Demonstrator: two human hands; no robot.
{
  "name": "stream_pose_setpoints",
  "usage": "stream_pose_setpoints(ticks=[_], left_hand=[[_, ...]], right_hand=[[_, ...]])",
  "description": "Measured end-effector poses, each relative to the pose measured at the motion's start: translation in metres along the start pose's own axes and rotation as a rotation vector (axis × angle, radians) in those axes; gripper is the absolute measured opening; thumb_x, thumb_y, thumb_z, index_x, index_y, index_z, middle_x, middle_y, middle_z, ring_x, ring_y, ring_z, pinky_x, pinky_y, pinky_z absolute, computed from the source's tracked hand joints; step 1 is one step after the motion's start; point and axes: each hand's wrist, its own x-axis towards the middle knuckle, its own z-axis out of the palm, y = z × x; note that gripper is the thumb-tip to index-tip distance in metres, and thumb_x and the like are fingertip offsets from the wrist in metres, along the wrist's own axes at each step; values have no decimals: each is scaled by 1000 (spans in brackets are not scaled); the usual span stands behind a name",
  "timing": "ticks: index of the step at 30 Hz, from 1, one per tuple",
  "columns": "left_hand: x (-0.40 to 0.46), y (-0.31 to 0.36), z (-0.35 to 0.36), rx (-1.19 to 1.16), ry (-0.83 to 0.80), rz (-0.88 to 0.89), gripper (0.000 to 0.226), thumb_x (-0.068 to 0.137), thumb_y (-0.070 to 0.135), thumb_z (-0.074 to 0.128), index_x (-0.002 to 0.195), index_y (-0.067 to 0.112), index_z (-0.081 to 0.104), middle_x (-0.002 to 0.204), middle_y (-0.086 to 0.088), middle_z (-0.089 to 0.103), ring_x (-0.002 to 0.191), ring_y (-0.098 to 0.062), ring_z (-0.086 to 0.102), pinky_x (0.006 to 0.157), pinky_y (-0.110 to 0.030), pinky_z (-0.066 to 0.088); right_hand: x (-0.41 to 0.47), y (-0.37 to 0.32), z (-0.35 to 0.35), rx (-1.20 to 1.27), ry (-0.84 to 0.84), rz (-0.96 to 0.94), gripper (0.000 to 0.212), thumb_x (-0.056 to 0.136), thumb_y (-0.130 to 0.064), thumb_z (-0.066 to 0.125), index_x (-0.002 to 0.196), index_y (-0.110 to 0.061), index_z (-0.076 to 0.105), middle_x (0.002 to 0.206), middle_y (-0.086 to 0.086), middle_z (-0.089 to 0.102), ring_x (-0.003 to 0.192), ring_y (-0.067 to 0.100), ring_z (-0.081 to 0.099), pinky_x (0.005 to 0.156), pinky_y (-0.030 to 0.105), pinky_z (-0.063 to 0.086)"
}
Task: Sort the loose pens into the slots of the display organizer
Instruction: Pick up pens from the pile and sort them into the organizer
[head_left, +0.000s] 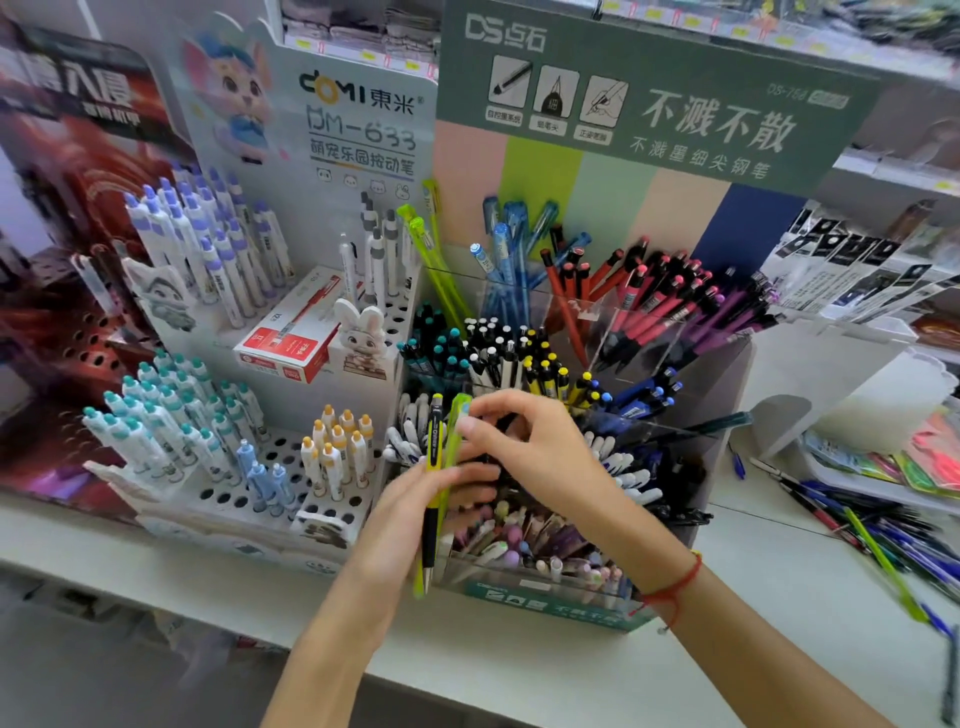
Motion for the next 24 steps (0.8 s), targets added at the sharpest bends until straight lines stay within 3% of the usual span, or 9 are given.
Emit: stream_pose_setpoints(ticks=[2, 4, 6, 9, 14, 17, 20, 22, 24], left_hand=[[3, 1, -2, 99, 61, 92, 29, 100, 19, 41, 112, 29, 65, 109, 12, 71, 104, -1, 64, 93, -25, 44], [7, 0, -6, 79, 162, 145, 28, 100, 17, 41, 112, 28, 64, 111, 13, 70, 107, -1, 62, 96, -23, 43], [13, -1, -11, -30, 264, 146, 27, 101, 12, 39, 108, 20, 64, 107, 6, 71, 105, -7, 64, 96, -26, 46], [18, -1, -16, -150, 325, 127, 25, 101, 9, 39, 101, 16, 63, 94, 4, 73, 95, -15, 68, 88, -32, 50], [17, -3, -13, -173, 331, 90, 25, 101, 8, 41, 99, 14, 65, 78, 5, 73, 67, -8, 63, 75, -29, 52], [14, -2, -10, -174, 330, 84, 24, 100, 8, 41, 99, 13, 65, 76, 3, 71, 61, -8, 62, 75, -30, 54], [13, -1, -10, -159, 342, 85, 24, 100, 6, 42, 98, 12, 66, 75, 4, 71, 62, -7, 63, 76, -30, 54], [12, -1, -8, -140, 351, 80, 24, 100, 6, 43, 98, 13, 66, 73, 4, 69, 60, -7, 60, 75, -29, 53], [12, 0, -5, -118, 344, 74, 23, 99, 7, 43, 99, 13, 65, 69, 4, 64, 58, -8, 54, 70, -26, 53]], right_hand=[[6, -7, -8, 104, 26, -2, 8, 96, -21, 57, 101, -17, 60, 94, -4, 65, 75, 1, 57, 65, 13, 45], [14, -21, -17, 294, 99, -50, 3, 100, -12, 47, 101, -12, 49, 94, 0, 68, 68, 5, 56, 55, 15, 44], [24, -37, -28, 394, 250, -202, 4, 101, -6, 42, 102, -10, 43, 92, 5, 70, 65, 10, 58, 52, 18, 44], [46, -58, -37, 403, 504, -500, 11, 101, -2, 40, 109, -10, 39, 92, 12, 68, 65, 15, 58, 59, 23, 48], [98, -66, -30, 124, 722, -742, 22, 101, -2, 38, 122, 5, 38, 86, 14, 66, 55, 12, 56, 50, 24, 49], [116, -68, -25, -10, 738, -828, 26, 101, -7, 38, 126, -13, 33, 84, 10, 65, 50, 16, 54, 45, 28, 48], [127, -69, -21, -139, 737, -851, 23, 101, -12, 39, 120, -22, 30, 79, 6, 65, 48, 13, 51, 44, 21, 42], [132, -60, -15, -382, 686, -819, 24, 99, -14, 44, 120, -21, 35, 72, 2, 65, 53, 15, 52, 57, 22, 40], [132, -43, -9, -606, 608, -759, 25, 94, -15, 54, 119, -17, 50, 68, 0, 67, 72, 21, 59, 76, 27, 33]])
